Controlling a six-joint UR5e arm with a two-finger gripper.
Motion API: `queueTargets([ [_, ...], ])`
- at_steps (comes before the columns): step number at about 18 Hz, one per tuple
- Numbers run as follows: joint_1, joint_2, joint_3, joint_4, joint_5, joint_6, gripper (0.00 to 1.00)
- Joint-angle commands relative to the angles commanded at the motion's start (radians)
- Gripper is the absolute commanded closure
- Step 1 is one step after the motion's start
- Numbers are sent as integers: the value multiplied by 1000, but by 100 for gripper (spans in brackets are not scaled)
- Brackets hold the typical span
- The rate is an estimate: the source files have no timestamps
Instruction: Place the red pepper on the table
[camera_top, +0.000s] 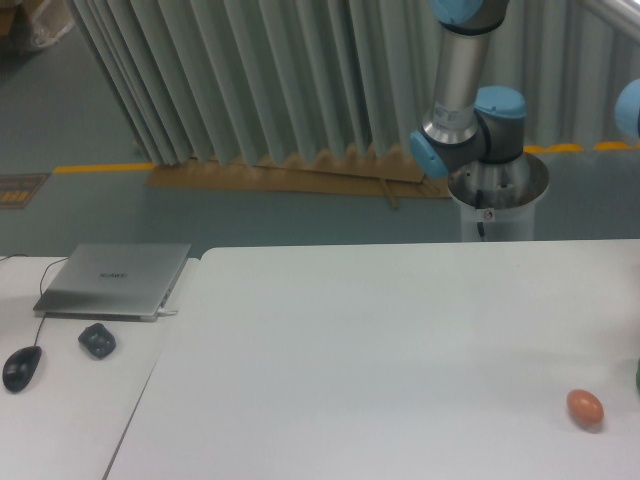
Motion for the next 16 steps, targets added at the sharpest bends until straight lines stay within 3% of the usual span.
queueTargets([
  [12,17,-6,12,0,-12,2,0],
  [16,17,-9,11,26,-12,3,0],
])
